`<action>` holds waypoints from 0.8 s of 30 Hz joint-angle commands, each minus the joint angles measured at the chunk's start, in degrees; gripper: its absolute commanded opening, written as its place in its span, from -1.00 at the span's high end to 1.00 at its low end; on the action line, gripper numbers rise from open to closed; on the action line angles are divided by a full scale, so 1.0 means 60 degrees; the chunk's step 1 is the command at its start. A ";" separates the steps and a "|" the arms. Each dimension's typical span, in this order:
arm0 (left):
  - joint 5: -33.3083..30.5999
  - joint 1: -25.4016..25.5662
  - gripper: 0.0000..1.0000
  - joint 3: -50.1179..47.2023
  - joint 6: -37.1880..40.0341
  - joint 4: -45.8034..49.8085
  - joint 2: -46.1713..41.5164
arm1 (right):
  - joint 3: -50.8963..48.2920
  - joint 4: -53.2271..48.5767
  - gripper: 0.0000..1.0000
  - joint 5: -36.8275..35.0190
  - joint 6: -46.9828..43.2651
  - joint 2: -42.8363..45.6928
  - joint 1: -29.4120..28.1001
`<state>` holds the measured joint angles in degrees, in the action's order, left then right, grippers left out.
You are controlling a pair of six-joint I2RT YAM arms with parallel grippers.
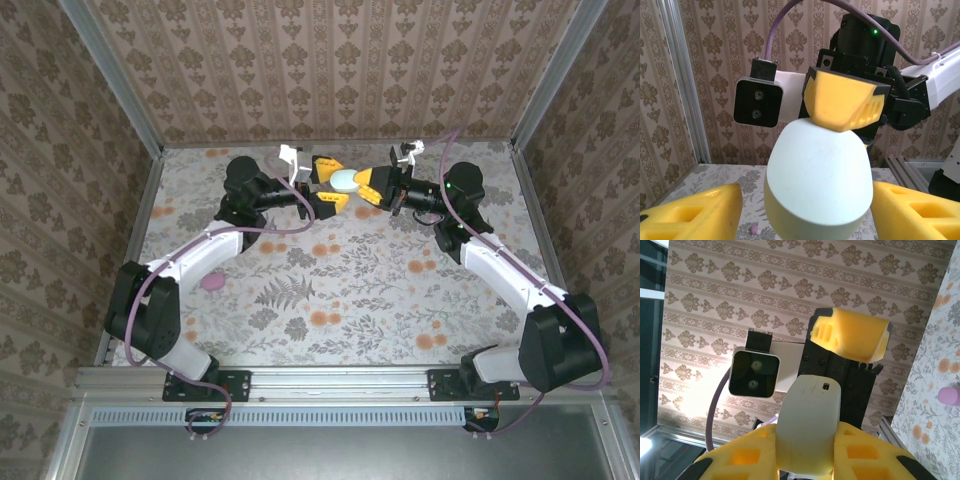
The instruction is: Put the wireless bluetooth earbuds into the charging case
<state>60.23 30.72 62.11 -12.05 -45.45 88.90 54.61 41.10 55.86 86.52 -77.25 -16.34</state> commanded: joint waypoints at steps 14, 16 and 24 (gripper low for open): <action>0.0307 0.0025 -0.09 0.0340 -0.0547 -0.0712 0.0198 | 0.0139 0.0737 0.59 0.0111 0.0221 -0.0002 -0.0018; 0.0318 0.0030 -0.15 0.0324 -0.0559 -0.0745 0.0196 | 0.0108 0.0750 0.59 0.0088 0.0236 -0.0015 -0.0029; 0.0325 0.0036 -0.22 0.0317 -0.0571 -0.0774 0.0183 | 0.0086 0.0796 0.59 0.0044 0.0214 -0.0019 -0.0003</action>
<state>60.90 30.72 62.30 -14.81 -47.37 89.78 54.61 43.55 55.94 87.44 -77.38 -16.34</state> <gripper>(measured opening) 0.609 0.254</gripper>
